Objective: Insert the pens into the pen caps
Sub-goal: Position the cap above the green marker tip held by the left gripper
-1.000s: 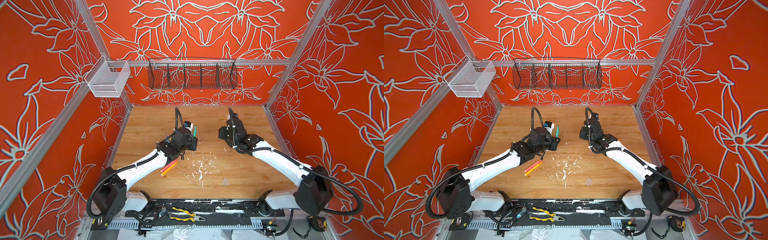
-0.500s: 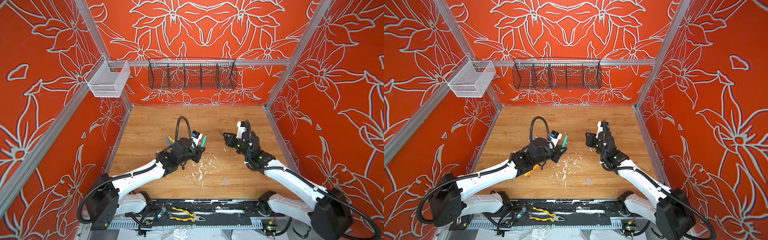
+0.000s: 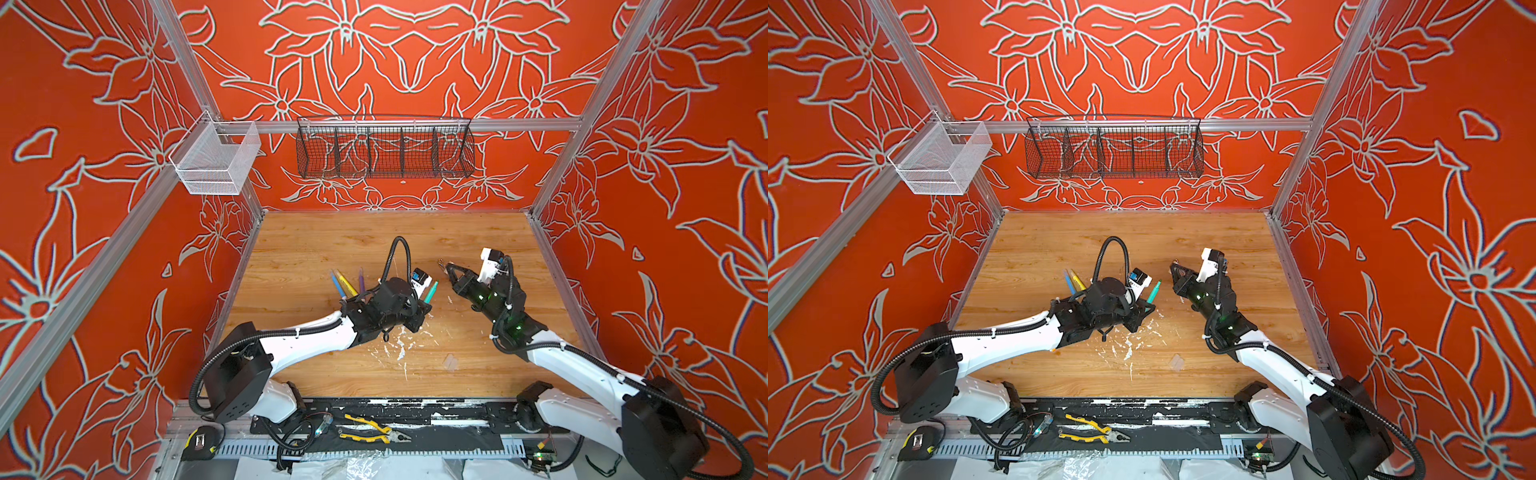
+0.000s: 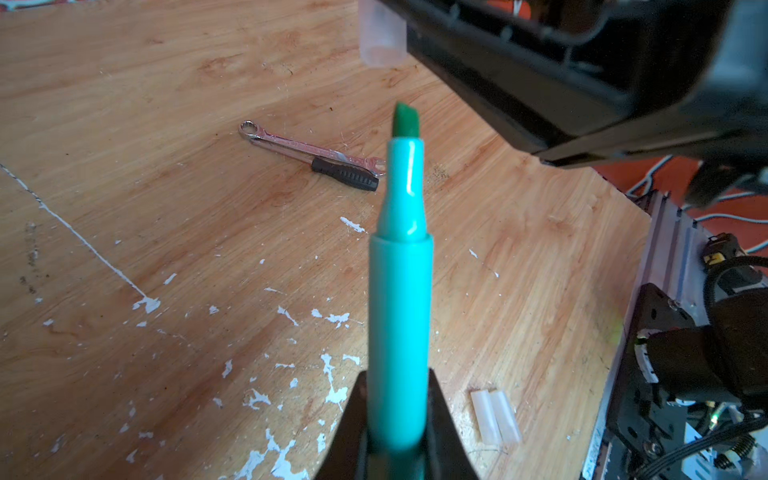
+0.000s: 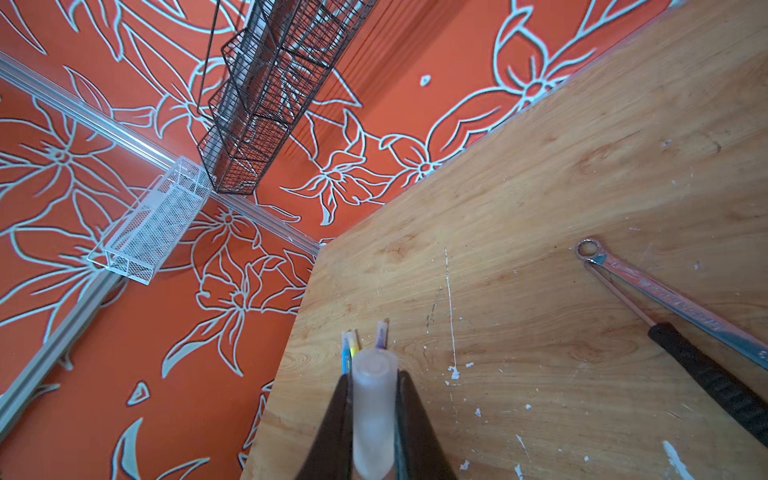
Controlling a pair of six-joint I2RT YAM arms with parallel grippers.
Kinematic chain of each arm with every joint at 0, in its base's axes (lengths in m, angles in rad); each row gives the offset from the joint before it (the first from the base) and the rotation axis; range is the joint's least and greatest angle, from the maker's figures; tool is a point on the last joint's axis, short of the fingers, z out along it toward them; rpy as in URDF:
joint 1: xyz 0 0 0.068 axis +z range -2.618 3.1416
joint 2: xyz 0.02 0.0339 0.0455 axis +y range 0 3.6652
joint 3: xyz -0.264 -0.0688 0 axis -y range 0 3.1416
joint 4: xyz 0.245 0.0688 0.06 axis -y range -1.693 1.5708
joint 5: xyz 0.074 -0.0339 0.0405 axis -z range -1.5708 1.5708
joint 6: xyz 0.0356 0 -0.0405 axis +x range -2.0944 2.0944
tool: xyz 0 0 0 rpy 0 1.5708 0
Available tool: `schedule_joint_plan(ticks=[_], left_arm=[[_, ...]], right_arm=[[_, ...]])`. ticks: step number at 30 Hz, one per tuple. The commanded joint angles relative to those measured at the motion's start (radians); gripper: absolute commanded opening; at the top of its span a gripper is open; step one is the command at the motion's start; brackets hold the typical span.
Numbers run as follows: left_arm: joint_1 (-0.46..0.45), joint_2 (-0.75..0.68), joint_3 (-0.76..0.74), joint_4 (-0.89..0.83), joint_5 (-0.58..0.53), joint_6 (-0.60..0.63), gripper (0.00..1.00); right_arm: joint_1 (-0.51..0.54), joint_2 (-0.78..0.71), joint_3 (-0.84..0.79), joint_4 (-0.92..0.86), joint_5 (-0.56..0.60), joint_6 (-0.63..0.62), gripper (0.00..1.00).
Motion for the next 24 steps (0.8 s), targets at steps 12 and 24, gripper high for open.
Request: schedule_joint_plan(ticks=[12, 24], left_arm=[[0.045, 0.043, 0.043, -0.045, -0.028, -0.045, 0.0], [0.059, 0.044, 0.045, -0.043, 0.008, -0.052, 0.0]], right_arm=[[-0.007, 0.085, -0.011, 0.206, -0.134, 0.084, 0.0], [-0.007, 0.128, 0.004, 0.225, -0.173, 0.098, 0.0]])
